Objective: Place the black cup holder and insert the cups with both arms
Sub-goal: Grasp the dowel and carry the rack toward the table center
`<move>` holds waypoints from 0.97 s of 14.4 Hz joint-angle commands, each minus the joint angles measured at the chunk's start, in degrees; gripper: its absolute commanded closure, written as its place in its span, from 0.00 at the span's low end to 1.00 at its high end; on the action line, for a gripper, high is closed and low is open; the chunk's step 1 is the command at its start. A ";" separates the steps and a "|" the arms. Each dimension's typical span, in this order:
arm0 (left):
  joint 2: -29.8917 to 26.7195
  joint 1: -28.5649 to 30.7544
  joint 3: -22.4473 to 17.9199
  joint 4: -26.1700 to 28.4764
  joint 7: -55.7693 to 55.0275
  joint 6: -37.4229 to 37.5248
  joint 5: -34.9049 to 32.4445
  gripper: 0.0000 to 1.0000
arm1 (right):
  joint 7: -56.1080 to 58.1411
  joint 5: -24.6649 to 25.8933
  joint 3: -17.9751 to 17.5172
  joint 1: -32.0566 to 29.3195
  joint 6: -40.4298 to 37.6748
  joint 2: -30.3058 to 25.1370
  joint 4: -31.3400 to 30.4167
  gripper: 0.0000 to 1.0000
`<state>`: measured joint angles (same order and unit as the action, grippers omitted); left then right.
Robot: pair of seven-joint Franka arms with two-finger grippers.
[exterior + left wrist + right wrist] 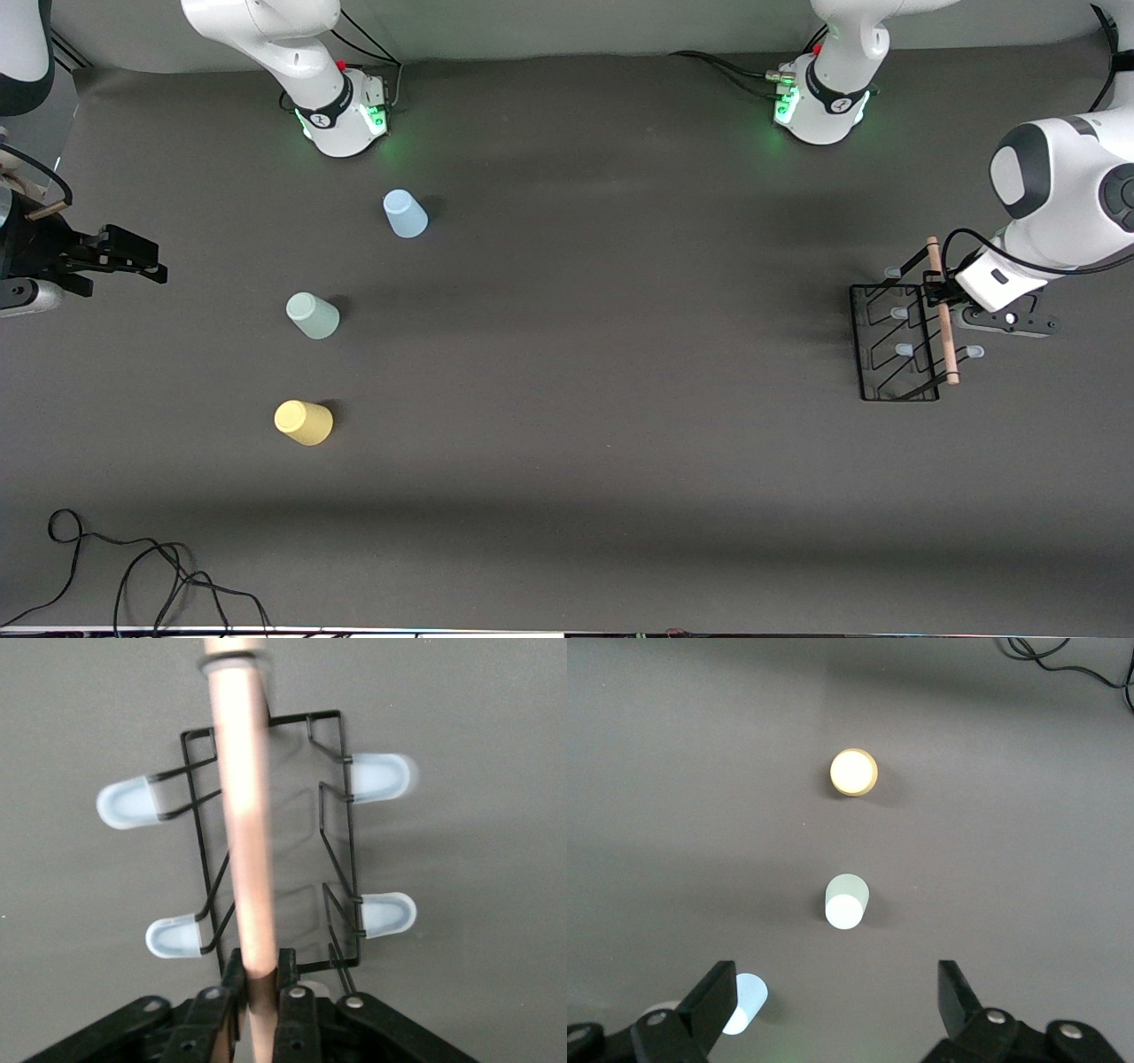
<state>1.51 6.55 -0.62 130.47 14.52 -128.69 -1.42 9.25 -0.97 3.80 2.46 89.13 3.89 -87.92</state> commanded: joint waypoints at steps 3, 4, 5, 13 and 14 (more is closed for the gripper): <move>-2.92 0.04 -0.08 -9.41 -4.22 11.51 -0.25 1.00 | 0.15 -0.09 0.34 1.50 1.04 -0.81 -1.20 0.00; -2.83 -0.31 0.01 -12.05 -6.15 13.71 -0.25 1.00 | 0.15 -0.09 0.34 1.49 1.04 -0.81 -1.20 0.00; -2.74 -0.57 0.09 -14.34 -7.91 15.56 -0.25 1.00 | 0.15 -0.09 0.42 1.58 0.95 -0.90 -1.20 0.00; 0.85 -14.25 0.53 -24.81 -18.62 22.77 0.10 1.00 | -0.38 0.00 0.42 1.49 1.22 -0.90 -1.20 0.00; 2.60 -17.68 0.53 -26.82 -22.48 23.57 0.71 1.00 | -0.03 0.00 0.42 1.49 1.13 -0.90 -1.20 0.00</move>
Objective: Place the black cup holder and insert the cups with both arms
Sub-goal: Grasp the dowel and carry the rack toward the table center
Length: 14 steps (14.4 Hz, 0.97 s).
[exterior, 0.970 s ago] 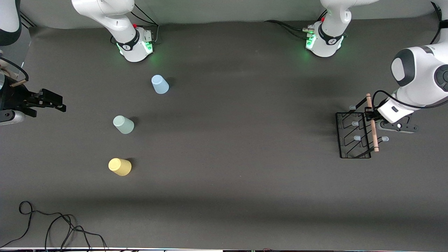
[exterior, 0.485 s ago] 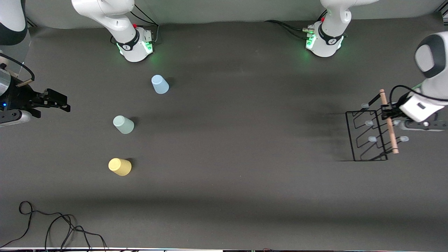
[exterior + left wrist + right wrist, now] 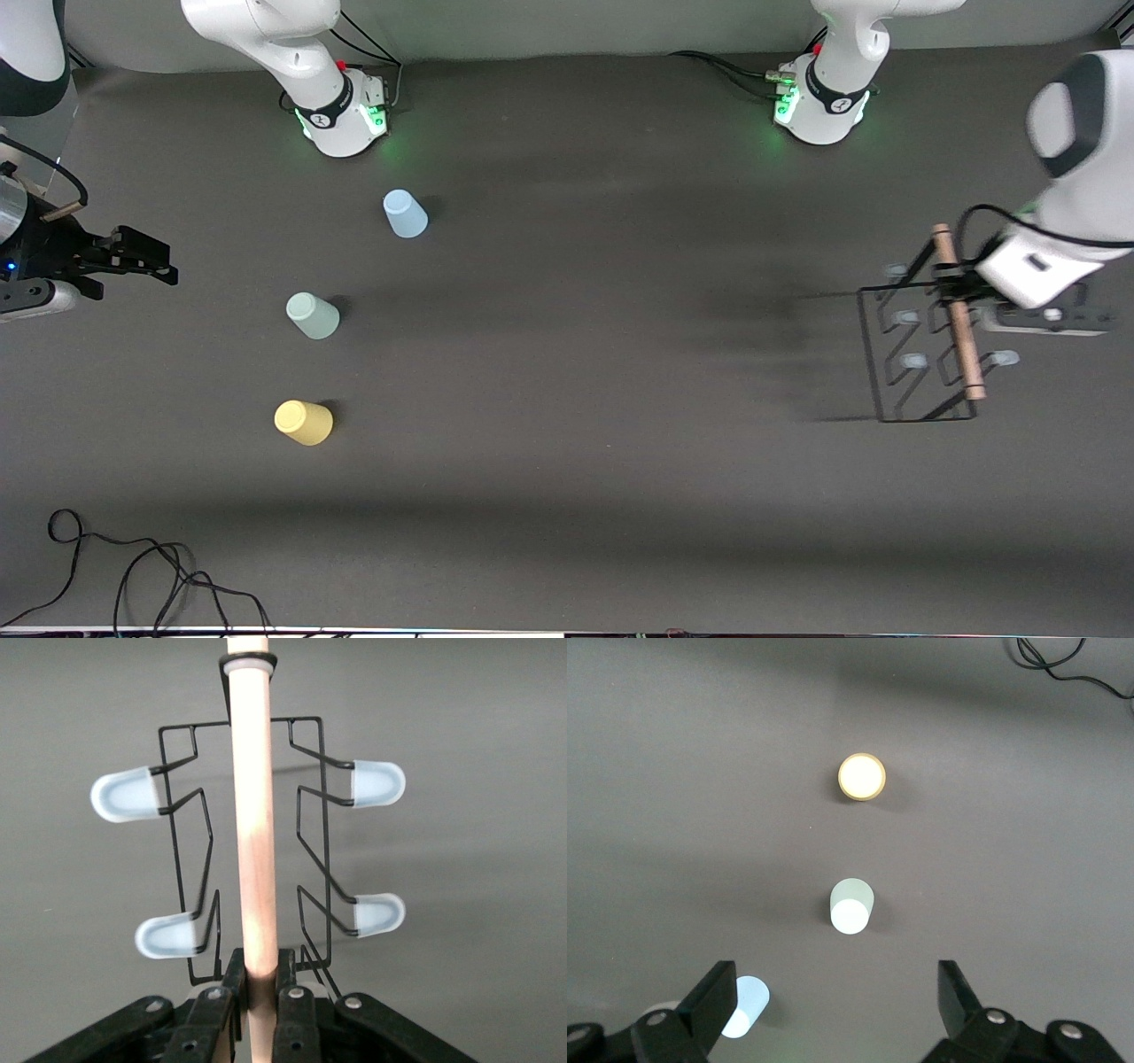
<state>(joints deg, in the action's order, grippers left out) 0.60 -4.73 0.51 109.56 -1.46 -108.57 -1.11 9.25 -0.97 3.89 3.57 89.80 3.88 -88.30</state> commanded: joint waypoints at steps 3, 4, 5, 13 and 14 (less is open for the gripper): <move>8.70 -15.98 -0.60 -12.95 -20.38 3.72 3.74 1.00 | 0.24 0.00 0.33 0.39 0.37 -0.89 -0.74 0.00; 11.24 -19.32 -0.60 -15.93 -24.95 3.72 3.66 1.00 | 0.15 0.09 0.33 0.39 0.29 -0.89 -0.74 0.00; 13.44 -22.31 -0.60 -18.57 -28.56 3.63 3.66 1.00 | 0.15 0.09 0.33 0.30 0.29 -0.89 -0.82 0.00; 30.59 -40.61 -0.60 -35.90 -44.85 2.76 3.31 1.00 | -0.46 0.53 0.42 0.21 0.46 -0.19 -1.00 0.00; 32.00 -41.58 -0.69 -36.43 -45.38 2.58 3.31 1.00 | -0.55 0.53 0.42 0.21 0.55 -0.10 -1.43 0.00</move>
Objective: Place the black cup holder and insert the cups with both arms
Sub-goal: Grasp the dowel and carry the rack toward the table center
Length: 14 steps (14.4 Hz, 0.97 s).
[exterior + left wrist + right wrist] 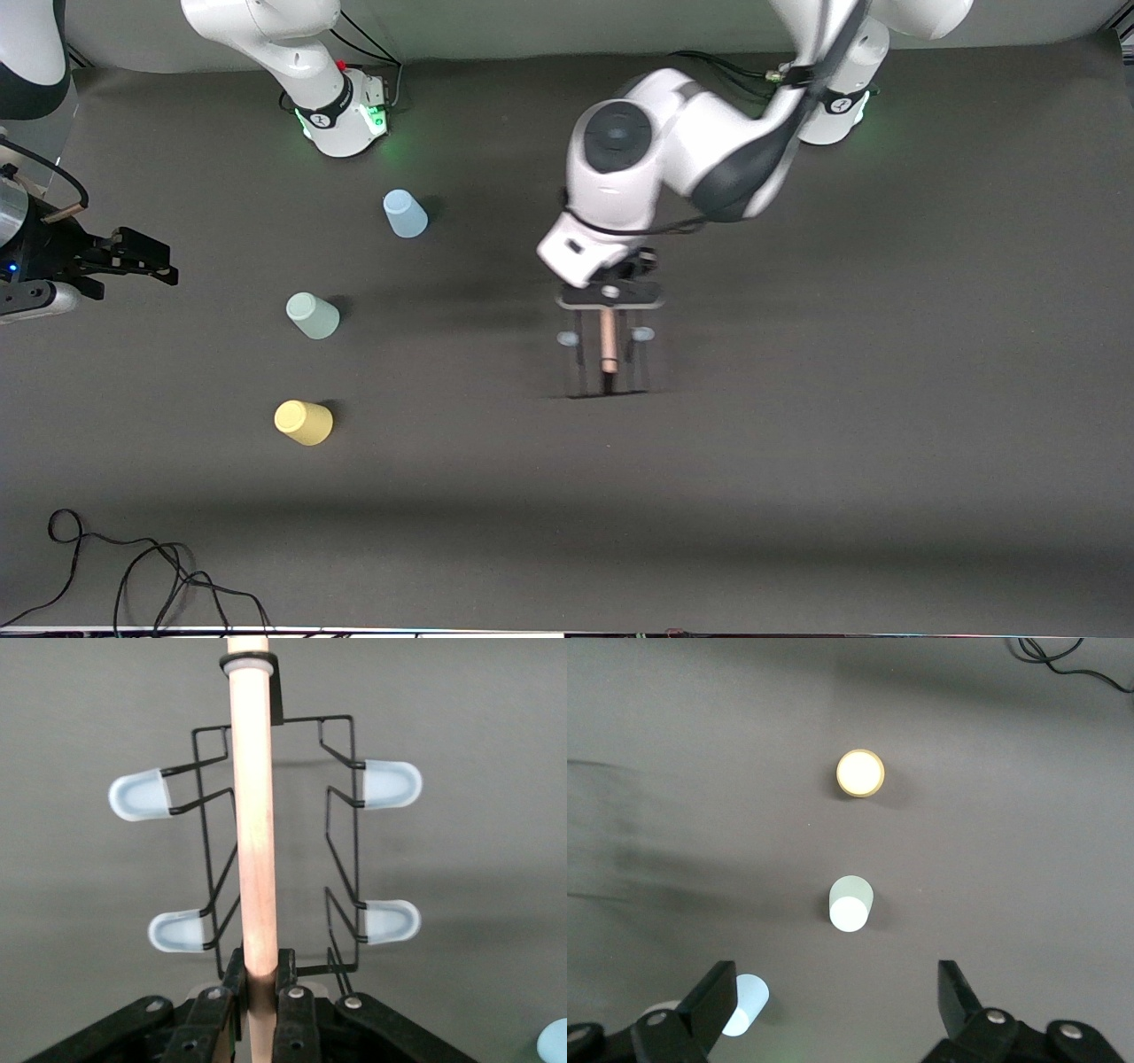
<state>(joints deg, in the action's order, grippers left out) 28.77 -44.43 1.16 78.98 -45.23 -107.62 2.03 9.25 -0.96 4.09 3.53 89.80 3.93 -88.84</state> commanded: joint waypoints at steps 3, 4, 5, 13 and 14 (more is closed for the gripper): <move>7.78 -3.20 -1.25 -6.91 -4.07 -2.22 0.16 1.00 | -0.46 0.52 0.22 0.25 0.73 -0.15 -2.73 0.00; 8.84 -3.46 -1.33 -6.91 -5.47 -4.07 0.16 1.00 | -0.46 0.52 0.22 0.25 0.73 -0.24 -3.87 0.00; 9.63 -4.34 -1.33 -6.91 -6.26 -5.13 -0.01 1.00 | -0.46 0.52 0.22 0.25 0.99 -0.33 -5.54 0.00; 12.54 -6.28 -1.25 -6.82 -6.45 -8.04 -0.36 1.00 | -0.11 2.01 1.36 0.08 21.18 -2.62 -28.47 0.00; 12.80 -6.28 -1.25 -6.82 -6.36 -8.04 -0.36 1.00 | -0.20 2.54 1.45 0.08 25.56 -2.09 -31.63 0.00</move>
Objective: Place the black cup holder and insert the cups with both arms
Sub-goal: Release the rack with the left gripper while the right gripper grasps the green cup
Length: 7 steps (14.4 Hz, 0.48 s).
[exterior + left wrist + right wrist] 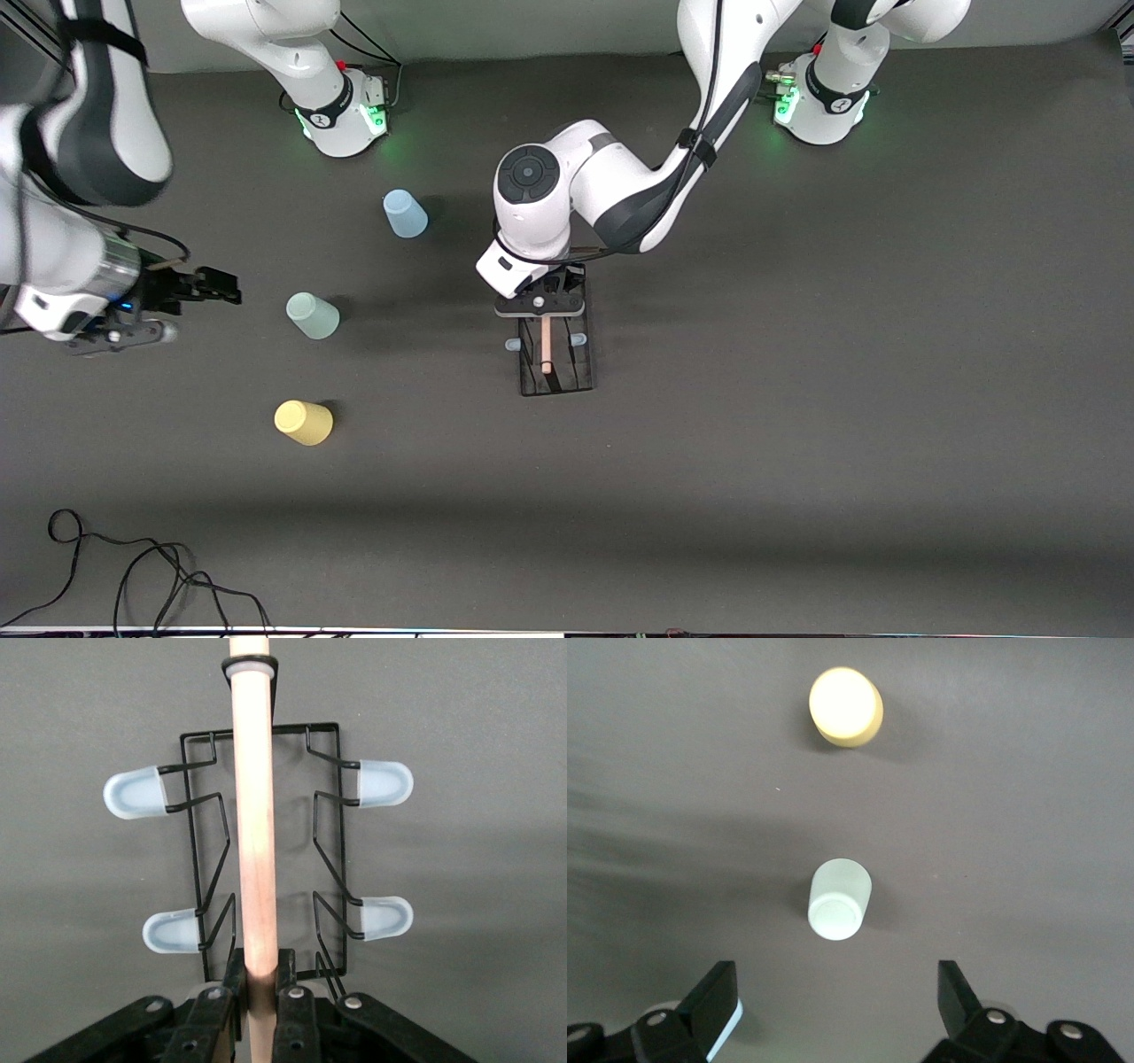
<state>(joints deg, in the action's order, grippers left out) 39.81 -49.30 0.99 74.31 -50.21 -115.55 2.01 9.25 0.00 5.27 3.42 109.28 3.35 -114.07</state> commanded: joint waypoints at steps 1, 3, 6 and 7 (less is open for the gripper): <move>1.77 -1.41 -1.08 -2.16 -1.21 -0.21 -0.34 1.00 | -0.46 1.59 0.35 0.19 11.25 -1.41 -10.60 0.00; 1.68 -1.50 -1.08 -2.33 -1.47 -1.34 -0.17 1.00 | -0.72 1.59 0.44 0.19 18.22 0.77 -14.50 0.00; 1.77 -1.67 -0.73 -2.60 -1.56 -1.44 -0.08 1.00 | -0.11 0.98 0.53 -0.42 21.67 7.70 -14.78 0.00; 1.85 -1.76 -0.73 -2.51 -1.38 -1.52 -0.25 1.00 | -0.02 0.88 0.53 -1.04 23.94 9.21 -15.04 0.00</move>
<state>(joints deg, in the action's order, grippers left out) 40.00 -49.88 0.99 74.17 -50.29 -116.71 2.01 9.25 0.38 5.61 3.26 130.14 8.83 -129.68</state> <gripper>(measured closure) 0.841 0.000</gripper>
